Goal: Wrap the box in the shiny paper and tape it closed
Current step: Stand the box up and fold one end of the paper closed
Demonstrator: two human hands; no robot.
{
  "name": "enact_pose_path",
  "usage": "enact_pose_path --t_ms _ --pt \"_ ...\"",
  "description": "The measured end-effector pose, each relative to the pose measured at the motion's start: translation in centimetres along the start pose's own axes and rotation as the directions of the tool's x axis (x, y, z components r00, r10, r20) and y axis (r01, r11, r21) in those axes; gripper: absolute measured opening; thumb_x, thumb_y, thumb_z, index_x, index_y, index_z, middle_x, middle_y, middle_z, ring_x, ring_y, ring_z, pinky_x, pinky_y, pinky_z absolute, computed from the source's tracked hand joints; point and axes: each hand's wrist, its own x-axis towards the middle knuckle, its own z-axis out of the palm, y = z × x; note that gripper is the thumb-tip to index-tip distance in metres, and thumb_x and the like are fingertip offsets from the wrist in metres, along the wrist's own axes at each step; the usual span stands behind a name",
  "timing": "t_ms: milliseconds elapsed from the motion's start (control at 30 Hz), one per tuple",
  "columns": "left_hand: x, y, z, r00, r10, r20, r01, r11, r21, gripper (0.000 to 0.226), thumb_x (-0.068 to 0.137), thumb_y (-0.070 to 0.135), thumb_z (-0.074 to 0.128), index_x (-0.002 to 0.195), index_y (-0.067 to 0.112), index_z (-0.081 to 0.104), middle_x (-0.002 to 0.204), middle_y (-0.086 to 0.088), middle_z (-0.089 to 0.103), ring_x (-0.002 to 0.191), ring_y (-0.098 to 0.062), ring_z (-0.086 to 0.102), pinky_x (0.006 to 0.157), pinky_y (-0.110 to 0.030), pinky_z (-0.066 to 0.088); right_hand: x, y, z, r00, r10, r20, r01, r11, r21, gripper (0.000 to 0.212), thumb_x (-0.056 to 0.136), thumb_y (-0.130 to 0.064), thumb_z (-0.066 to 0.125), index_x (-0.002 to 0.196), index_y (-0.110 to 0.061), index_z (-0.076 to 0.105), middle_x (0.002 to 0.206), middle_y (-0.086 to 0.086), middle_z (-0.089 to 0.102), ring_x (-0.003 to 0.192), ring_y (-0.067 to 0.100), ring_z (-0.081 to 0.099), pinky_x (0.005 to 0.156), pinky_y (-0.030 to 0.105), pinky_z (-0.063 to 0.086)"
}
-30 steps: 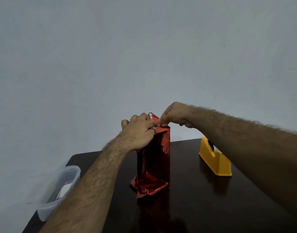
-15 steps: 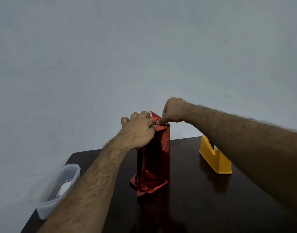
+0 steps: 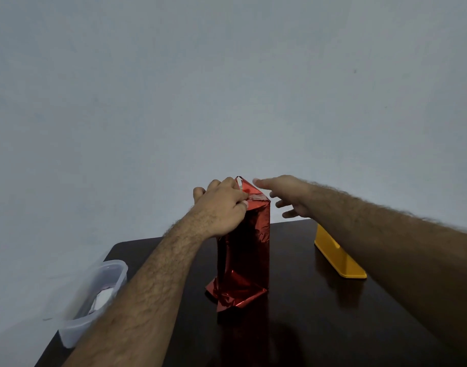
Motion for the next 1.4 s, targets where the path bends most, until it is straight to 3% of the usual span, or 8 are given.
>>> enact_pose_path --t_ms 467,500,533,667,767,933,1100,1400 --pt "0.1 -0.1 0.3 1.000 0.007 -0.020 -0.007 1.000 -0.002 0.038 0.110 0.036 0.042 0.136 0.034 0.070 0.125 0.014 0.048 0.129 -0.014 0.039 0.106 -0.043 0.022 0.4 -0.1 2.2 1.000 -0.009 -0.022 0.010 0.999 0.034 0.040 0.088 -0.025 0.054 0.121 -0.006 0.066 0.154 0.013 0.036 0.119 0.036 0.060 0.096 0.054 0.050" --pt "0.1 -0.1 0.3 1.000 0.008 -0.019 -0.008 1.000 -0.005 0.038 0.109 0.036 0.042 0.135 0.034 0.070 0.125 0.014 0.048 0.129 -0.015 0.039 0.105 -0.043 0.022 0.3 0.0 2.3 1.000 -0.013 0.005 0.012 0.998 0.064 0.034 0.084 -0.030 0.053 0.110 -0.012 0.066 0.112 -0.012 0.034 0.111 0.032 0.061 0.088 0.049 0.049" --pt "0.1 -0.1 0.3 1.000 0.009 -0.019 -0.009 1.000 -0.006 0.037 0.110 0.035 0.043 0.135 0.035 0.070 0.125 0.014 0.048 0.128 -0.015 0.039 0.105 -0.043 0.022 0.3 0.2 2.3 0.999 -0.004 0.045 0.000 0.996 0.085 0.030 0.079 -0.036 0.055 0.102 -0.021 0.066 0.123 0.006 0.065 0.108 0.028 0.059 0.083 0.046 0.045" --pt "0.1 -0.2 0.1 1.000 0.007 -0.016 -0.007 1.000 -0.004 0.039 0.111 0.037 0.042 0.140 0.037 0.066 0.127 0.014 0.048 0.130 -0.014 0.038 0.106 -0.043 0.022 0.5 1.4 1.8 0.981 0.023 0.192 -0.041 0.995 0.093 0.020 0.075 -0.047 0.065 0.084 -0.032 0.075 0.121 -0.008 0.068 0.122 0.025 0.057 0.086 0.049 0.042" --pt "0.1 -0.4 0.1 1.000 0.006 -0.004 -0.006 1.000 -0.013 0.039 0.111 0.038 0.042 0.143 0.038 0.065 0.126 0.016 0.047 0.130 -0.013 0.038 0.107 -0.043 0.022 1.3 2.9 1.5 0.978 0.051 0.201 -0.084 0.984 0.157 0.041 0.078 -0.059 0.067 0.106 -0.032 0.078 0.131 -0.003 0.067 0.125 0.028 0.058 0.096 0.060 0.044" --pt "0.0 -0.1 0.2 1.000 0.008 -0.014 -0.008 1.000 0.000 0.039 0.111 0.037 0.042 0.142 0.035 0.066 0.131 0.013 0.049 0.132 -0.014 0.038 0.106 -0.042 0.022 1.5 4.1 1.4 0.997 -0.031 0.075 0.016 0.980 0.198 0.060 0.092 -0.064 0.058 0.136 -0.024 0.063 0.135 -0.007 0.061 0.121 0.020 0.058 0.100 0.060 0.042" --pt "0.0 -0.7 -0.1 1.000 -0.029 -0.001 0.029 0.999 -0.038 0.048 0.108 0.039 0.046 0.156 0.036 0.050 0.143 0.010 0.049 0.138 -0.017 0.037 0.106 -0.043 0.020 1.1 8.9 -1.0 0.935 -0.280 -0.218 0.275 0.960 -0.055 0.025 0.107 -0.043 0.052 0.101 -0.022 0.064 0.099 -0.004 0.065 0.091 0.016 0.060 0.083 0.038 0.050" --pt "-1.1 1.2 -1.2 0.989 0.015 -0.145 -0.009 0.999 0.044 0.060 0.101 0.043 0.056 0.159 0.037 0.043 0.151 0.008 0.053 0.141 -0.020 0.043 0.112 -0.050 0.022 -1.1 20.2 -8.1 0.861 -0.193 -0.471 -0.029 0.905 -0.425 0.061 0.097 -0.056 0.065 0.139 -0.012 0.062 0.140 0.015 0.061 0.132 0.039 0.053 0.110 0.047 0.041"
